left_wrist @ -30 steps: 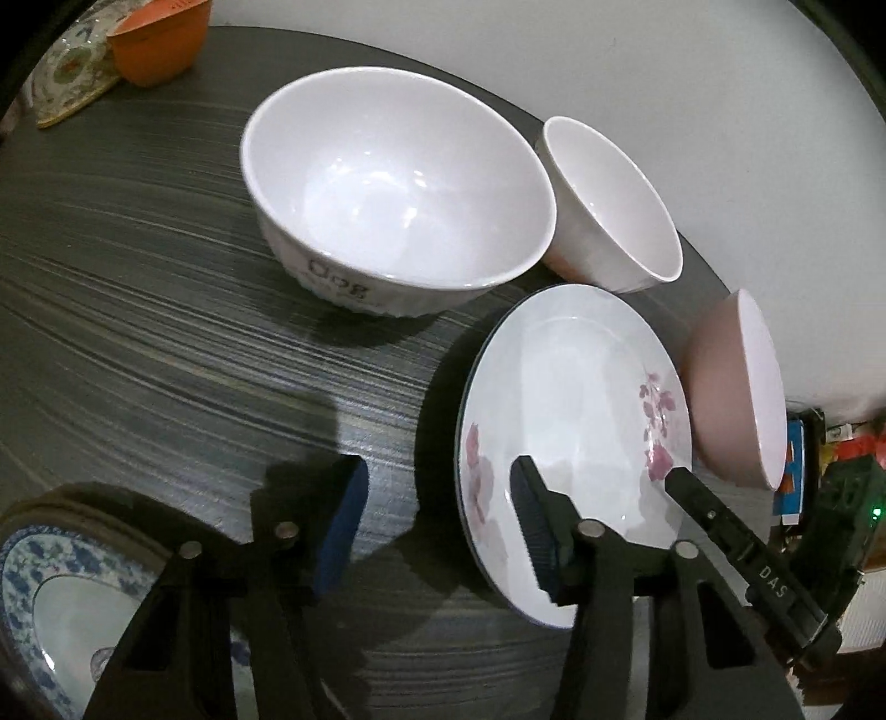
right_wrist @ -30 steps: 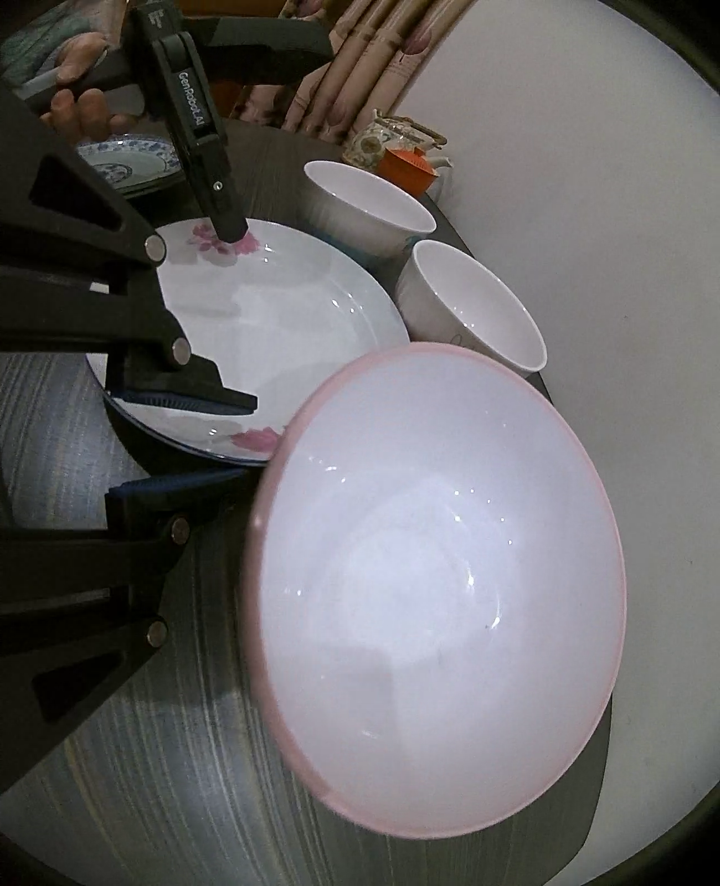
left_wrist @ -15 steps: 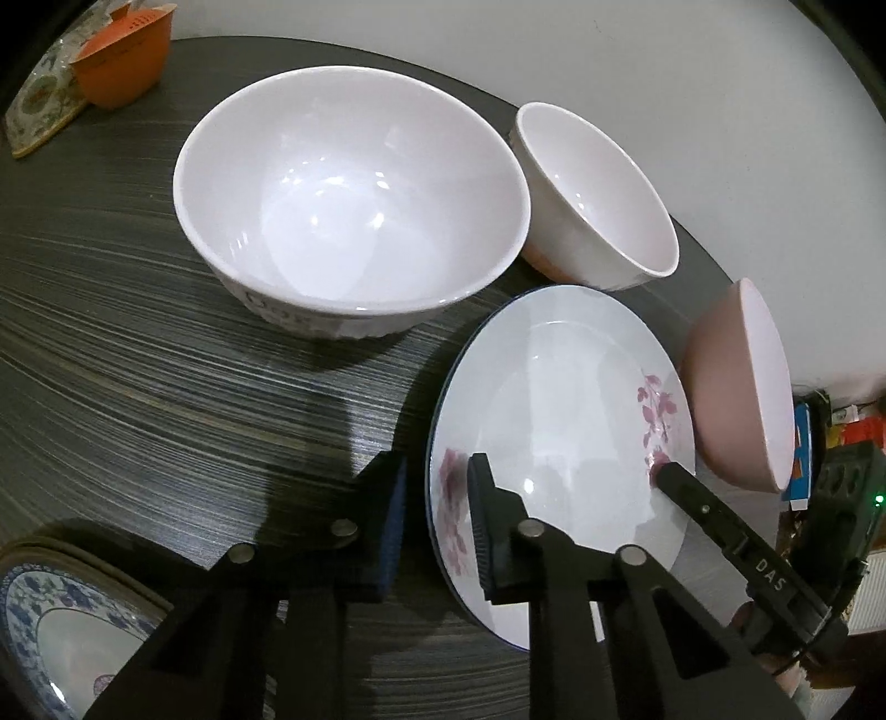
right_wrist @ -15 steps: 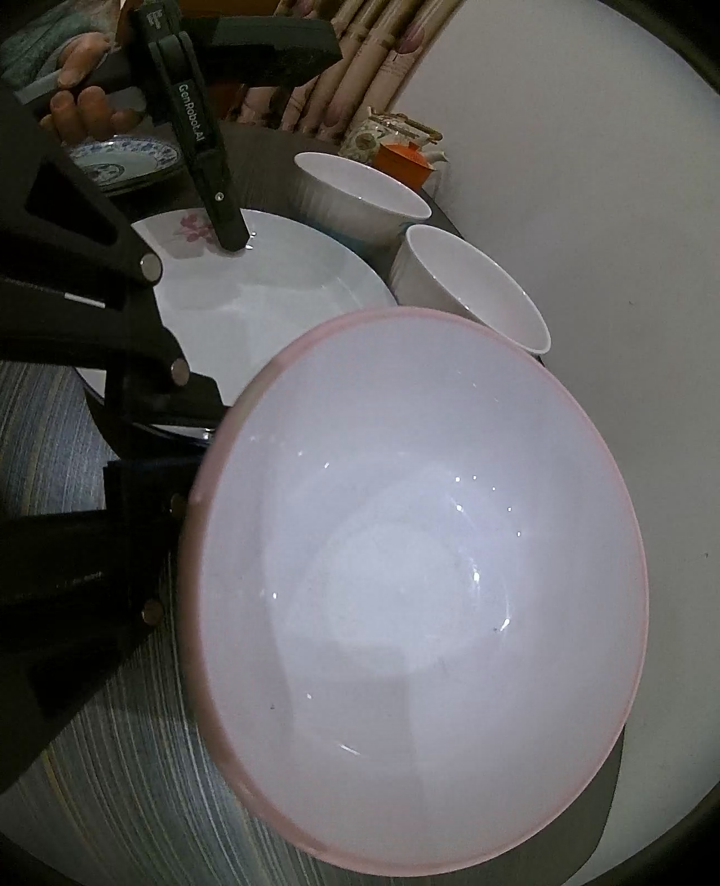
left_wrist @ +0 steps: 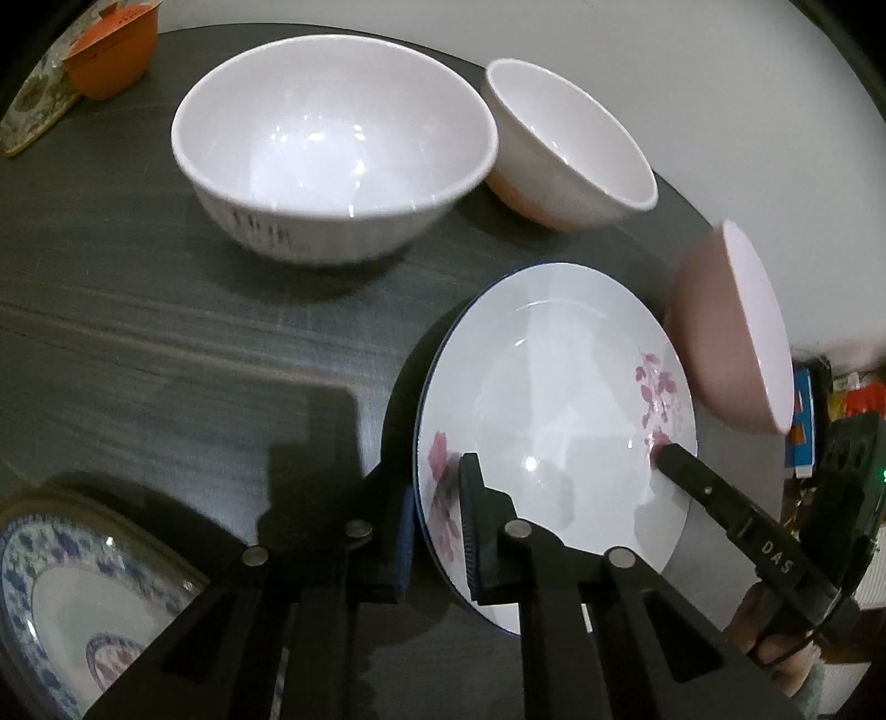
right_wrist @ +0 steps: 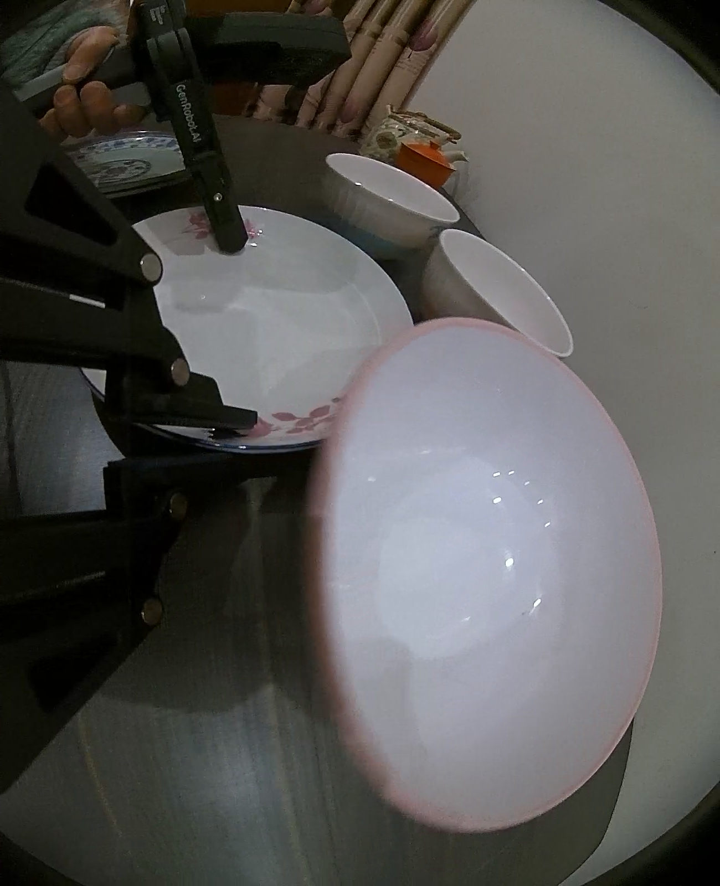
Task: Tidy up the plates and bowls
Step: 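Grasp the rim of the pink-flowered white plate with the right gripper, then carry the pink-flowered plate with the right gripper onto the blue-and-white plate stack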
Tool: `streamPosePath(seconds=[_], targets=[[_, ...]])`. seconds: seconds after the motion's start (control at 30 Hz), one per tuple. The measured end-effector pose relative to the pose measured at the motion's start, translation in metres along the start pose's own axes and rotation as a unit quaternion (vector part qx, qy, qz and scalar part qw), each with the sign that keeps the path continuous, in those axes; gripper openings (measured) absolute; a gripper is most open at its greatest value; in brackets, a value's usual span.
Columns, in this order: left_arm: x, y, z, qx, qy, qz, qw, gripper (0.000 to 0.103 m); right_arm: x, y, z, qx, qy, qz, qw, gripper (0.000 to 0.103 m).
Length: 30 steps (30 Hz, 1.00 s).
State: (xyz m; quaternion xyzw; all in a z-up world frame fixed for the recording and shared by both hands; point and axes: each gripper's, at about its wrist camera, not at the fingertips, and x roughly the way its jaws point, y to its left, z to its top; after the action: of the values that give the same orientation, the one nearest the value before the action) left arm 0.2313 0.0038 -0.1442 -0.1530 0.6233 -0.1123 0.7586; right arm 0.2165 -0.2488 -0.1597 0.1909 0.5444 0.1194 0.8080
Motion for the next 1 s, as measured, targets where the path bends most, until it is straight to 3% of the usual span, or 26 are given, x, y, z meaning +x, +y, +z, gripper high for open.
streamPosePath(seconds=[0.57,0.67,0.8,1.0], targets=[[-0.015,-0.006,-0.086,0.028,0.041,-0.005,0.9987,0.012,-0.037,-0.005,-0.085,0.008,0.049,-0.017,0.999,0.008],[-0.014,-0.008,-0.075,0.033,0.047,-0.004,0.9983,0.012,-0.043,-0.007,-0.102,0.01,0.057,-0.016,0.998,0.008],[-0.015,-0.012,-0.086,0.039,0.051,-0.005,0.9979,0.012,-0.049,-0.007,-0.117,0.011,0.067,-0.017,0.998,0.009],[-0.014,-0.014,-0.087,0.042,0.046,-0.006,0.998,0.012,-0.054,-0.003,-0.114,-0.001,0.051,-0.029,0.998,0.011]])
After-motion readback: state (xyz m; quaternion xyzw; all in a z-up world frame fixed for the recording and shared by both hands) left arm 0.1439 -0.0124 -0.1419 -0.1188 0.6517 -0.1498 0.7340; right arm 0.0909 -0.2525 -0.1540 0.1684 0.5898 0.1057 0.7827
